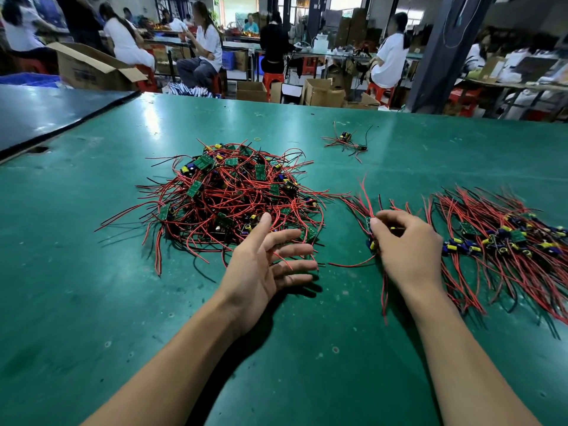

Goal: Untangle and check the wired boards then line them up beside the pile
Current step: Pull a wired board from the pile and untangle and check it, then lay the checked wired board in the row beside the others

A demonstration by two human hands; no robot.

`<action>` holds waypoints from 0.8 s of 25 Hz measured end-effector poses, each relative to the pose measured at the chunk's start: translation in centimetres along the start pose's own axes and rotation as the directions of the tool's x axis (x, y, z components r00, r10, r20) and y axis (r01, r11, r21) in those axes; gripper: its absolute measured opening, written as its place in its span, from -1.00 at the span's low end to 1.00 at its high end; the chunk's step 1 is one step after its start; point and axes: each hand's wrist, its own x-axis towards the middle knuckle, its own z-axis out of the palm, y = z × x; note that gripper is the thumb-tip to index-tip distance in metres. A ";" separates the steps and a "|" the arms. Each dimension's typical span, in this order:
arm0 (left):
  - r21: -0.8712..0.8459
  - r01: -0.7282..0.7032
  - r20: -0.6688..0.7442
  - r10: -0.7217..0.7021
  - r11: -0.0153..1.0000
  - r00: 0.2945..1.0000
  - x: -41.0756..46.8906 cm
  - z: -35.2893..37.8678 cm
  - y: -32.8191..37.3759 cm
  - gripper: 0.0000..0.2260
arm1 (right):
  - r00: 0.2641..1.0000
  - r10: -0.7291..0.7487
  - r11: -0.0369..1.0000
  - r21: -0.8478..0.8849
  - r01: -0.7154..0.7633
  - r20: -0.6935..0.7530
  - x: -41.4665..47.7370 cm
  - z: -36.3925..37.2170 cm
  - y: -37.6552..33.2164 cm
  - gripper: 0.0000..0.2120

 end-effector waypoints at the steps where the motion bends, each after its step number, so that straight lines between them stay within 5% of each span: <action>1: 0.011 0.003 0.002 -0.003 1.000 1.000 -0.1 0.1 0.0 -0.39 | 1.000 -0.023 0.996 -0.089 0.022 -0.004 0.1 0.0 0.3 -0.84; 3: 0.018 0.004 0.000 -0.004 1.000 1.000 -0.2 0.3 0.1 -0.42 | 0.994 -0.108 0.968 -0.228 0.108 0.013 -0.3 0.3 0.1 -0.80; 7: 0.044 -0.005 -0.032 0.007 0.999 0.999 0.0 0.4 0.0 -0.53 | 0.949 -0.223 0.971 -0.031 0.236 0.224 -2.0 2.3 -1.7 -0.84; 10: 0.061 -0.009 -0.060 0.013 0.998 0.998 0.1 0.4 -0.1 -0.62 | 0.895 -0.195 0.962 -0.098 0.254 0.402 -2.7 3.8 -1.4 -0.73; 20: 0.096 -0.015 -0.067 0.021 0.995 0.998 -0.1 0.3 -0.3 -0.69 | 0.954 0.106 0.976 -0.213 -0.046 0.281 -0.5 2.5 0.9 -0.40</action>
